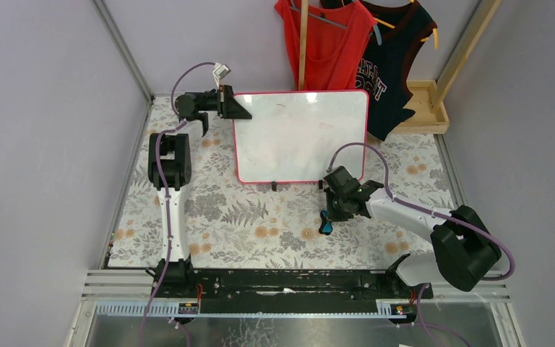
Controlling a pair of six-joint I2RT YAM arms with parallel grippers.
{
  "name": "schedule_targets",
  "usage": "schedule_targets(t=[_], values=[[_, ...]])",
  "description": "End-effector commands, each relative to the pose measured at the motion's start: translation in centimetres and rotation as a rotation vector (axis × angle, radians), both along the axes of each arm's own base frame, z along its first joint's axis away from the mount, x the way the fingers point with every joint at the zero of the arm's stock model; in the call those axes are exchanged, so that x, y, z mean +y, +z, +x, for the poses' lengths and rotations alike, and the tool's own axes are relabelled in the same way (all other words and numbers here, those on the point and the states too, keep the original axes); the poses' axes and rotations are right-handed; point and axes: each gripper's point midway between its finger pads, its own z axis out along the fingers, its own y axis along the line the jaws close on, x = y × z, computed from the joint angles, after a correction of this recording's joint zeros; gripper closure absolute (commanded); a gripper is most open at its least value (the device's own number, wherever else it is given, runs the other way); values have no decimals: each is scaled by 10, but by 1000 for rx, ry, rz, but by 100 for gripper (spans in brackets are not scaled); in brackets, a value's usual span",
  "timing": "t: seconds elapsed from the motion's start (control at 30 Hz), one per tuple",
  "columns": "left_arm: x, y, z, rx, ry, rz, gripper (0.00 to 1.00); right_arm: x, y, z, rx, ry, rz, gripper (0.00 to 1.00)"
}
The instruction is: Erase the whiteboard
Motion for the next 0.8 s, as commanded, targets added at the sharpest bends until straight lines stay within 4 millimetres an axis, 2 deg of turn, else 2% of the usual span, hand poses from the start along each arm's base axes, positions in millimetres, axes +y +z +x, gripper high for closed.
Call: schedule_targets(t=[0.0, 0.2, 0.4, 0.5, 0.77], values=[[-2, -1, -7, -74, -34, 37, 71, 10, 10, 8, -39, 1, 33, 85], [-2, 3, -6, -79, -27, 31, 53, 12, 10, 8, -41, 3, 42, 86], [7, 9, 0, -92, -12, 38, 52, 10, 11, 5, -45, 2, 40, 86], [13, 12, 3, -90, -6, 47, 46, 9, 11, 5, -46, -1, 43, 86], [23, 19, 7, -56, 14, 50, 42, 14, 11, 6, -47, 2, 55, 88]])
